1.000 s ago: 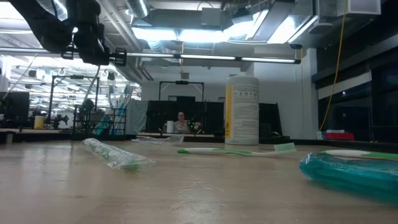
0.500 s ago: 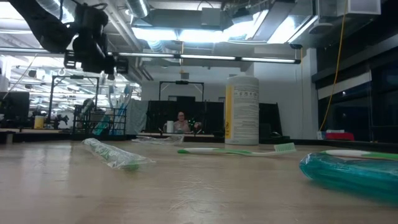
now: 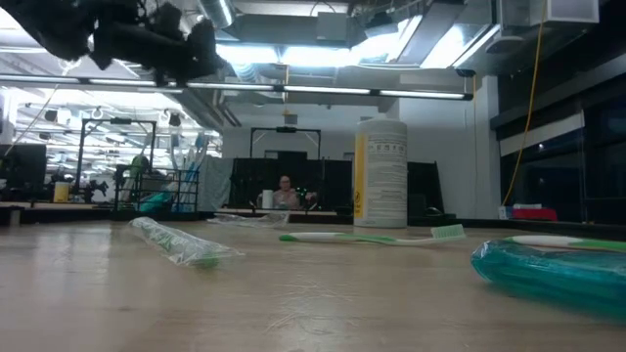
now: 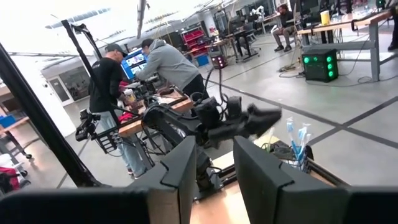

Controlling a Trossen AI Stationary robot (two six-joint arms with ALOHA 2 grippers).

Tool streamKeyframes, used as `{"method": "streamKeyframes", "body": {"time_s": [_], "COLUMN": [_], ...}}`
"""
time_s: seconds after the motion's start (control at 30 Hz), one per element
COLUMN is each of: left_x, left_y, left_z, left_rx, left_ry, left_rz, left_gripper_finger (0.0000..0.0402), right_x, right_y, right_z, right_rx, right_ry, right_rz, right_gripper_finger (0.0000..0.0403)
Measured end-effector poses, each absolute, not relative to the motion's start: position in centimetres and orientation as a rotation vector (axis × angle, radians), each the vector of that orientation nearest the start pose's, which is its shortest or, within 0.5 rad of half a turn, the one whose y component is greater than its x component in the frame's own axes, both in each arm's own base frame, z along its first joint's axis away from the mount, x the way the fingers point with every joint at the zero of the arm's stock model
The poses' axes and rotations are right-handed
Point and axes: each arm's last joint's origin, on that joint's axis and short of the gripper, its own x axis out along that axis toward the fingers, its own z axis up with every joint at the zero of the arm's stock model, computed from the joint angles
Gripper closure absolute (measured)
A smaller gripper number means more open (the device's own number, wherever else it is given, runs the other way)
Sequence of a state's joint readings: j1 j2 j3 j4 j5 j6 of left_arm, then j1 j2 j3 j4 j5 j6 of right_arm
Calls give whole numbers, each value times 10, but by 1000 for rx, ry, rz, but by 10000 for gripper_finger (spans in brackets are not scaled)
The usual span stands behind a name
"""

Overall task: Pick & Place toothbrushing station
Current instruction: Put the green toothbrush into the left section of the black organizer

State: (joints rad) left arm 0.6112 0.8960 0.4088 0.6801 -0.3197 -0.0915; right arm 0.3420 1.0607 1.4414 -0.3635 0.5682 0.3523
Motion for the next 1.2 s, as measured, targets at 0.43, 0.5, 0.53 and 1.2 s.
{"method": "streamKeyframes", "body": {"time_s": [0.43,0.5,0.53,1.2], "left_x": [168,167,166,190], "left_y": [20,6,-1,-68], "left_z": [209,210,212,189], "left_rx": [-591,-678,-715,-1553], "left_ry": [467,549,599,978], "left_rz": [336,310,310,443], "left_gripper_finger": [291,294,294,293], "right_x": [183,183,183,178], "right_y": [48,49,49,63], "right_z": [485,486,486,486], "right_rx": [341,344,344,324], "right_ry": [-83,-84,-83,-77], "right_rz": [-216,-212,-209,-176], "right_gripper_finger": [293,293,293,293]}}
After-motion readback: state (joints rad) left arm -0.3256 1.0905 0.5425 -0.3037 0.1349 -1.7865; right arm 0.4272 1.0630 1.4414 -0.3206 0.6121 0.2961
